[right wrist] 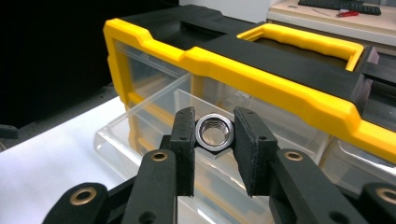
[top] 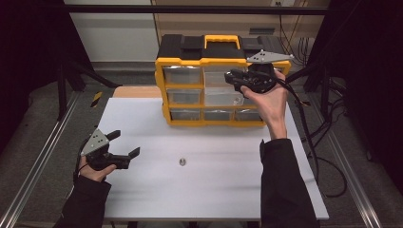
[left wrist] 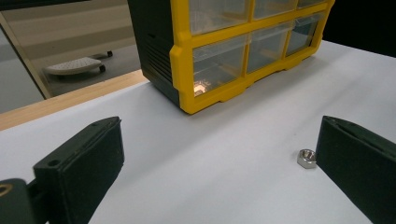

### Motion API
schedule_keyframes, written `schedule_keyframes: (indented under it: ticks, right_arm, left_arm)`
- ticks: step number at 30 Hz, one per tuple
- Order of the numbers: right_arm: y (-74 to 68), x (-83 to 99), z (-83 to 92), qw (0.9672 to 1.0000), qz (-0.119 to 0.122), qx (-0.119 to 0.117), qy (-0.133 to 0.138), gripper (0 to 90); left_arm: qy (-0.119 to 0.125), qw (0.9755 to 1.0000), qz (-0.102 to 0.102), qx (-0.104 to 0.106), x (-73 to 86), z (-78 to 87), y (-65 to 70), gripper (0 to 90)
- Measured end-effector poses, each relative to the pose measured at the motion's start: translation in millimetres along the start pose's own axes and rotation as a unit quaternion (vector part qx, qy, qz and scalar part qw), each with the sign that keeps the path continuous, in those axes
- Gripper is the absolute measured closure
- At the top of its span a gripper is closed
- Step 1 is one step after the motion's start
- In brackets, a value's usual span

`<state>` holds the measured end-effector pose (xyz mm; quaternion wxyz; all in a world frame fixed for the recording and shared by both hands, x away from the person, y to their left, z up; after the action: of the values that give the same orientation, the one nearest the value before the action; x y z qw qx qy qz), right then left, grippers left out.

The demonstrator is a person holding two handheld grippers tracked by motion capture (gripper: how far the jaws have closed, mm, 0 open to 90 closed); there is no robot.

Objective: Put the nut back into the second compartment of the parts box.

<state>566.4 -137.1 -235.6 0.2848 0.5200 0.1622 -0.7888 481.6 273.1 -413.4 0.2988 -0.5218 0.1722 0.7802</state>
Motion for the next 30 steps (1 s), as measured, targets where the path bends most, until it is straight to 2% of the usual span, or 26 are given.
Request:
schedule_keyframes:
  ticks: [11, 24, 30]
  right_arm:
    - [4.9, 7.8, -9.9, 0.9998, -0.001, 0.008, -0.019, 70.4]
    - [11.7, 12.0, -17.4, 0.9991, -0.013, 0.016, -0.037, 70.3]
    - [11.2, 11.6, -18.8, 0.999, -0.021, 0.009, -0.038, 69.9]
  left_arm:
    - [0.0, 1.0, 0.0, 0.0, 0.1, 0.1, -0.3, 0.4]
    - [-0.001, 1.0, 0.0, 0.0, 0.2, -0.2, -0.2, 0.5]
    - [-0.001, 1.0, 0.0, 0.0, 0.1, -0.2, 0.0, 0.5]
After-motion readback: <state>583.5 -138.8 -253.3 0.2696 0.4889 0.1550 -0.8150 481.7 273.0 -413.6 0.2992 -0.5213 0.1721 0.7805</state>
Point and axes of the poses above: each handheld gripper's, and its own axes: z roughly backward along the jaws, x roughly out of its underside, y roughly to its right, the point moved 3 cm from there along -z, roughly forward along the jaws, and after that the axes turned 4 degrees about -y, right-handed, at the moved point
